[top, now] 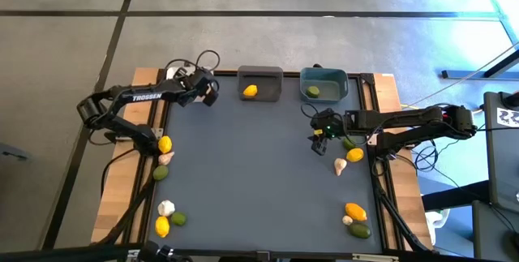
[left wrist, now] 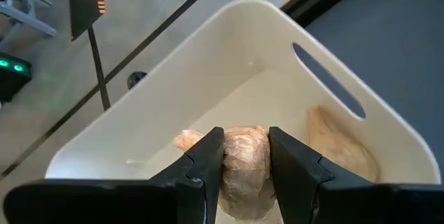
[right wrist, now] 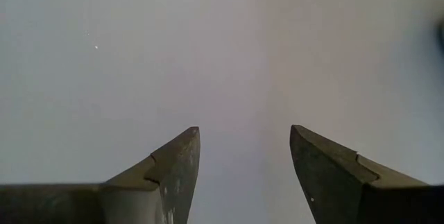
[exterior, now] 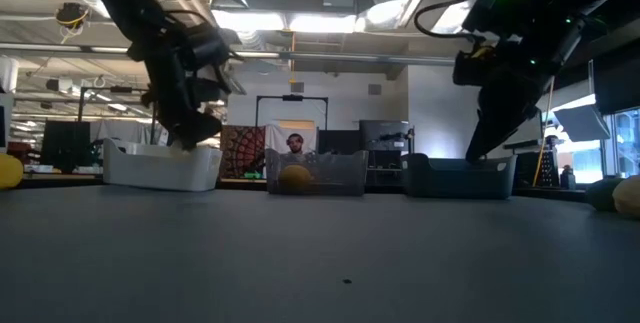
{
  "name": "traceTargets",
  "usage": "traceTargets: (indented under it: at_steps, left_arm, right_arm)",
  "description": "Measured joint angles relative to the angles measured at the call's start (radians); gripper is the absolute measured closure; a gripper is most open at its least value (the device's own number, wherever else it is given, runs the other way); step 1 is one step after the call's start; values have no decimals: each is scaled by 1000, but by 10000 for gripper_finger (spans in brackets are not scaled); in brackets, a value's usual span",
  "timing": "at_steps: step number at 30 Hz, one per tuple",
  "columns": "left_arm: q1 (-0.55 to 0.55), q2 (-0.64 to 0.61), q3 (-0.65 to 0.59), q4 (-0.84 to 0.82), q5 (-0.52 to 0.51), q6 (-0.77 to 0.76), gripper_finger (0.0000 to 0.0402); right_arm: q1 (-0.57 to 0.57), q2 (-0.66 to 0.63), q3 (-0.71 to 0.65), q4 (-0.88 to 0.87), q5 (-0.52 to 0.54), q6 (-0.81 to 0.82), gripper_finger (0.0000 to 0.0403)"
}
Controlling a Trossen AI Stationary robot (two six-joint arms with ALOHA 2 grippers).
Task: Sort produce into baskets
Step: Put the garlic into the white bin, then put the lime into the blue bin
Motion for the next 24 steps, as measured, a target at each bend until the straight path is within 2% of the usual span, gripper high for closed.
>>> traceTargets:
  at_steps: [6, 13, 16, 24]
  left_arm:
    - [6, 0, -7, 4, 4, -4, 293]
    - [24, 0, -7, 4, 59, -1, 207]
    - [26, 0, -7, 1, 64, 4, 185]
    - [-5, -63, 17, 4, 65, -4, 176]
  right_arm:
    - [0, 0, 0, 21, 0, -3, 181]
    - [0, 0, 0, 21, 0, -4, 181]
    - [0, 0, 0, 21, 0, 15, 181]
    - [0, 0, 0, 40, 30, 30, 181]
